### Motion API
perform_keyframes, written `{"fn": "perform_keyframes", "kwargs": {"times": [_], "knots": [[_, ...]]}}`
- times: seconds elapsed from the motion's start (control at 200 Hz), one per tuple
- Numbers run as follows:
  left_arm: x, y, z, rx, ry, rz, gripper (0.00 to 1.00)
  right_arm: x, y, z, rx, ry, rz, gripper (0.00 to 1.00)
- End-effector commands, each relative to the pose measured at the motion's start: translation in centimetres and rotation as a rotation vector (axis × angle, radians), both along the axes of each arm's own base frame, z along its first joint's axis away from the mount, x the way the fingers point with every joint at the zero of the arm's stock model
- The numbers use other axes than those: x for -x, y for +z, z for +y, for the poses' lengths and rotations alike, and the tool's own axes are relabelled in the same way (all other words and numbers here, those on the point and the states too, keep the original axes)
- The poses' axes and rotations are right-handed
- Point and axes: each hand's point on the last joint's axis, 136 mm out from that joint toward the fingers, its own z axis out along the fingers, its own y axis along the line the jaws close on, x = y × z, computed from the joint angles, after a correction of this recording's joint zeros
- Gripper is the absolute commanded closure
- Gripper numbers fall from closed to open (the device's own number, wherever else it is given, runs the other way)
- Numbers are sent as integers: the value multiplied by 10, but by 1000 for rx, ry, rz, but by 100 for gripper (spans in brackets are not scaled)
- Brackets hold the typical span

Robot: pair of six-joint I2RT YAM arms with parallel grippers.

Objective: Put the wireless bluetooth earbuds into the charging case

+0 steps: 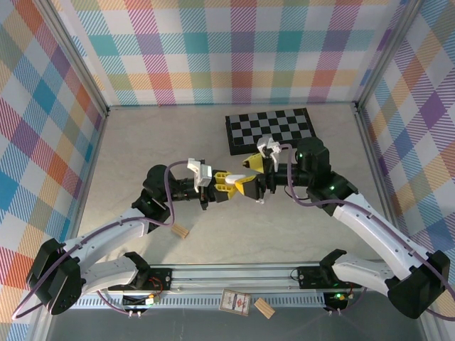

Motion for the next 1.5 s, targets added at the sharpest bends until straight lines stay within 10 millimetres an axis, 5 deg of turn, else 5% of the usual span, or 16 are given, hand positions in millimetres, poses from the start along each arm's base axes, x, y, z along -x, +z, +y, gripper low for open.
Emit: {"fn": "perform_keyframes", "kwargs": {"times": [0.0, 0.315, 0.5, 0.585, 0.745, 0.89, 1.045, 1.2, 1.495], "knots": [[13, 2, 2, 7, -32, -64, 91, -19, 33, -8, -69, -128, -67, 11], [7, -9, 4, -12, 13, -60, 92, -20, 39, -16, -89, -184, -41, 10], [4, -18, 8, -20, 51, -71, 95, -31, 32, -44, -104, -363, 0, 6], [3, -21, 10, -22, 67, -65, 95, -47, 9, -71, -67, -527, 73, 6], [5, -22, 11, -17, 64, -43, 95, -71, -65, -132, 92, -839, 289, 11], [4, -22, 15, -10, 92, -40, 95, -71, -127, -149, 185, -911, 498, 13], [3, -25, 16, -19, 102, -33, 95, -68, -182, -143, 261, -873, 710, 17], [4, -25, 15, -20, 92, -31, 95, -68, -216, -132, 299, -835, 826, 24], [4, -29, 14, -40, 84, -21, 95, -73, -252, -179, 463, -1027, 831, 28]]}}
